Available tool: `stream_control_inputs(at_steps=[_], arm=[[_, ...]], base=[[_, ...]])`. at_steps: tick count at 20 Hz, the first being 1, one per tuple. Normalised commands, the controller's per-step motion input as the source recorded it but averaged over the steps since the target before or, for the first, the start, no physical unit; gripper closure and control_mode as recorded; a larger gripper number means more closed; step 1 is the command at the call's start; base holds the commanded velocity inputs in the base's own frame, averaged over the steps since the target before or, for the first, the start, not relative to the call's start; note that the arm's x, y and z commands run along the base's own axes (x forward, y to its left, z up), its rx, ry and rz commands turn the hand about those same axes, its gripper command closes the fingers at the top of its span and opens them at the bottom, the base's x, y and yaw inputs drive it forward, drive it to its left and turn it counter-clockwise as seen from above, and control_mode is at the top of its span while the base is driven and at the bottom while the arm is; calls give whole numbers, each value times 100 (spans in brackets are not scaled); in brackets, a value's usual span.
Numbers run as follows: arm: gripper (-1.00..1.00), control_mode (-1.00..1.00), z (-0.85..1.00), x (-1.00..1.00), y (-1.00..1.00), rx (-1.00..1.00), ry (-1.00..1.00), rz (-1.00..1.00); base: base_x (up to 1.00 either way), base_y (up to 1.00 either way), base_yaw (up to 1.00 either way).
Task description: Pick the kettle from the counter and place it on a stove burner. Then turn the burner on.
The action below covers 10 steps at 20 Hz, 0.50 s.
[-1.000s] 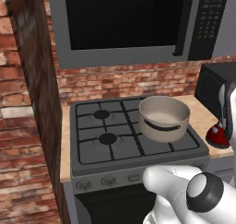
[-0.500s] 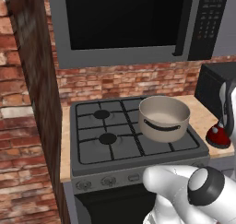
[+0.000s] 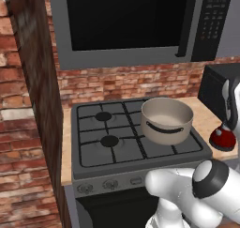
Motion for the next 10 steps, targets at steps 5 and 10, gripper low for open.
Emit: stream_control_inputs(at_steps=[5,10], arm=[[-100,-100,-6,16,-11,3,0,0],[-100,-100,-10,13,-13,4,-2,0]], base=[[0,0,0],[0,0,0]])
